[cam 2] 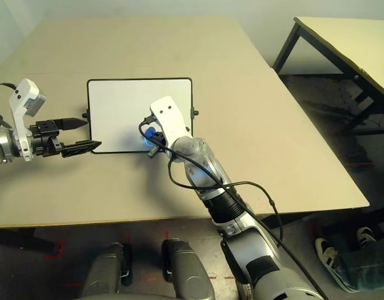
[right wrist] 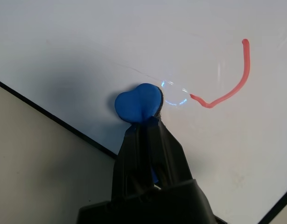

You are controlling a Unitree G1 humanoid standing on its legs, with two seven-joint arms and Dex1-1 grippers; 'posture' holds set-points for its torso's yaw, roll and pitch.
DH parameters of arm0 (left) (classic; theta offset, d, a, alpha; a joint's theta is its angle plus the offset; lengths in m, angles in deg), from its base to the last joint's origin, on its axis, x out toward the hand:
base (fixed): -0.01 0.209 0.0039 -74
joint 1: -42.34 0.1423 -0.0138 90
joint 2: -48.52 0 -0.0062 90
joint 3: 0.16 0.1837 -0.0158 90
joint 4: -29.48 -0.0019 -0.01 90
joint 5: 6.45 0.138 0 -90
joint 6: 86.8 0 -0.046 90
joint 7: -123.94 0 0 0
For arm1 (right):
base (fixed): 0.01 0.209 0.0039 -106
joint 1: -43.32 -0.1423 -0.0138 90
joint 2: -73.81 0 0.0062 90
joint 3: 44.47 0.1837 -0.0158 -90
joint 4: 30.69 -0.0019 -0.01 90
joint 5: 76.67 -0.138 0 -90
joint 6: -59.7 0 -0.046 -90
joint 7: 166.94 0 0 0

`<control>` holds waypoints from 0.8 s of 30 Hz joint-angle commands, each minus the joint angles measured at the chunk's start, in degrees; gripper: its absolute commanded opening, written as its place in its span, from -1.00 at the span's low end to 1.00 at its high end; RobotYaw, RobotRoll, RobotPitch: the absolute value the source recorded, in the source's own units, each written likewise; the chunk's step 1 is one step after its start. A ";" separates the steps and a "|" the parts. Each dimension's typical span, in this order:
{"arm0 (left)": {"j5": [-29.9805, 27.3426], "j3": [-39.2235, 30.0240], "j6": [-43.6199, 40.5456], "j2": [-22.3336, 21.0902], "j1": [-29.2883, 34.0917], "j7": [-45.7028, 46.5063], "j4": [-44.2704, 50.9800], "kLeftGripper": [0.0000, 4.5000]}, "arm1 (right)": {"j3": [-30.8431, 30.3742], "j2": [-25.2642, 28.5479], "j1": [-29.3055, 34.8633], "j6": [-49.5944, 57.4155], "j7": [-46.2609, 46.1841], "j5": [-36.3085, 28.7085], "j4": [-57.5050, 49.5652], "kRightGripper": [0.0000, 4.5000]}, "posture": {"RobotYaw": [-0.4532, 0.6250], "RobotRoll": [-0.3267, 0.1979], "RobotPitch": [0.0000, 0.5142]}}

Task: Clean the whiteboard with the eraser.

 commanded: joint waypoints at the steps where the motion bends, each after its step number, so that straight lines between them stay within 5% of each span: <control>1: 0.50 0.67 -0.10 0.29 0.16 0.07 -0.13 1.00 | 3.14 1.32 -0.43 1.54 -2.61 0.54 5.32 -1.00 | -0.32 0.25 -0.34; 13: 0.18 0.89 -0.84 0.39 -0.22 0.36 0.36 1.00 | 10.32 1.88 -8.40 -3.47 -7.31 -0.03 9.51 -1.00 | -0.33 0.25 -0.32; 24: -0.51 0.54 -2.24 0.42 0.12 0.75 1.68 1.00 | 4.04 -1.55 -0.59 3.87 -4.21 -1.15 -0.21 -1.00 | -0.32 0.25 -0.28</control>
